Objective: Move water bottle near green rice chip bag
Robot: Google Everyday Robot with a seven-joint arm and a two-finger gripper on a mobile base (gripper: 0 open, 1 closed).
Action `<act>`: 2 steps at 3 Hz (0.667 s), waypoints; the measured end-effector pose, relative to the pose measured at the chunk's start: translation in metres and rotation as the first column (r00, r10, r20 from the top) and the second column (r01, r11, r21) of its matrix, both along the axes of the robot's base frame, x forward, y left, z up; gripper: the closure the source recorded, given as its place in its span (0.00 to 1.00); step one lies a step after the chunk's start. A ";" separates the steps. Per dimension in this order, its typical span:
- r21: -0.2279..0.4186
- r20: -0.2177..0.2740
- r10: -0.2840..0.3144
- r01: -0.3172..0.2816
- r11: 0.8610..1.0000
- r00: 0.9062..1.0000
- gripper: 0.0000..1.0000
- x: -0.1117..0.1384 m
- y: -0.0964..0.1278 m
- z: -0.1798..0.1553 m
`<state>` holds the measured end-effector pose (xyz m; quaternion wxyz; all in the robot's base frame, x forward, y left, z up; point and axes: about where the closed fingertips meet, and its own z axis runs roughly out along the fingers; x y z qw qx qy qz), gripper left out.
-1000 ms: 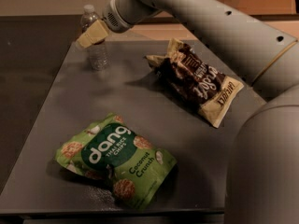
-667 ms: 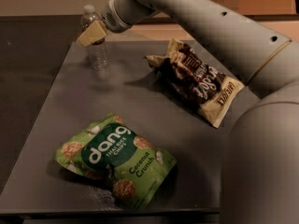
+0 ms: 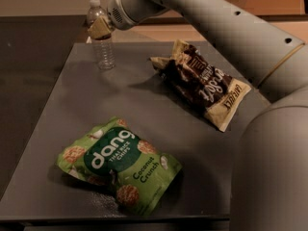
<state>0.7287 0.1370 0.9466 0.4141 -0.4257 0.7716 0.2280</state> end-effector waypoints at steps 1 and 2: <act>0.010 0.011 0.033 -0.033 0.999 0.999 0.87 -0.021 -0.012 0.012; 0.013 -0.011 0.082 -0.082 0.997 0.997 1.00 -0.050 -0.035 0.018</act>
Offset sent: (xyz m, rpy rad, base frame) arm -0.0880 -0.0724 0.0264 0.0124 0.0520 0.1413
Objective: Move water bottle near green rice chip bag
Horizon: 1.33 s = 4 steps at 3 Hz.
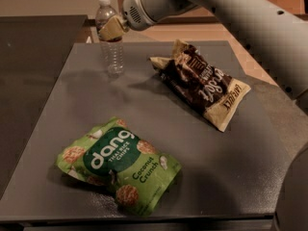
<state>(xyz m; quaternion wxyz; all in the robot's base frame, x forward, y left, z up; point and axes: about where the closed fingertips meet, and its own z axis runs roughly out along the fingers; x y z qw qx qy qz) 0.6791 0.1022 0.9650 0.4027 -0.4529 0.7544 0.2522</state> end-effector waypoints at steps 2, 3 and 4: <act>0.006 -0.021 0.069 -0.069 0.998 0.997 1.00 -0.068 -0.048 0.006; 0.018 0.007 0.087 -0.087 0.996 0.996 1.00 -0.103 -0.065 0.007; 0.024 0.052 0.113 -0.114 0.993 0.992 1.00 -0.131 -0.067 0.003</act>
Offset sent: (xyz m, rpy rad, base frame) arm -0.1102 -0.0858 0.0069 0.0041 0.0205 0.0840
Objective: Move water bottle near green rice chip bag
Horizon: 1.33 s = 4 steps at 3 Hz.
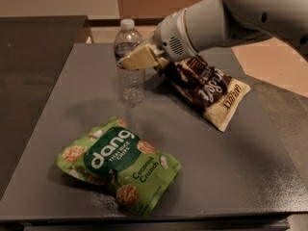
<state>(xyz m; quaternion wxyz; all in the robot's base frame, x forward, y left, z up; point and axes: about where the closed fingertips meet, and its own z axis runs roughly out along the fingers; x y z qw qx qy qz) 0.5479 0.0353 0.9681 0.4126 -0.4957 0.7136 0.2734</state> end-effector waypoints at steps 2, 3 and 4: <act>0.000 0.051 0.061 -0.061 0.998 0.997 1.00 -0.023 0.016 -0.011; -0.005 0.059 0.079 -0.079 0.997 0.995 0.82 -0.026 0.023 -0.017; -0.008 0.055 0.088 -0.087 0.996 0.995 0.59 -0.027 0.029 -0.023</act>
Offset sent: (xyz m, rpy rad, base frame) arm -0.0286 0.0219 -0.0216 0.0043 -0.0660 0.0861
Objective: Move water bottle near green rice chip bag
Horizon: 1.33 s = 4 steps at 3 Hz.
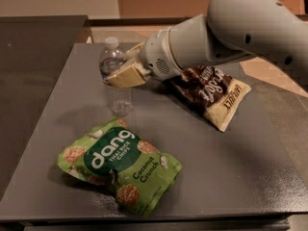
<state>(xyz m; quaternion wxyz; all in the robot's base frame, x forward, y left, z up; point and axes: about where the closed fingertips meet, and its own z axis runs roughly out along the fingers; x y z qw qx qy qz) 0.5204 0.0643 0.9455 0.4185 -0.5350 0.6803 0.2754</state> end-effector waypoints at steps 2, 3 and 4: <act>-0.009 -0.015 0.003 -0.003 1.000 1.000 0.13 -0.001 0.007 -0.009; -0.010 -0.013 0.007 -0.007 1.000 1.000 0.00 -0.002 0.009 -0.008; -0.010 -0.013 0.007 -0.007 1.000 1.000 0.00 -0.002 0.009 -0.008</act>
Offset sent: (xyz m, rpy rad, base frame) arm 0.0025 0.0052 -0.0167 -0.0078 0.0303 -0.0065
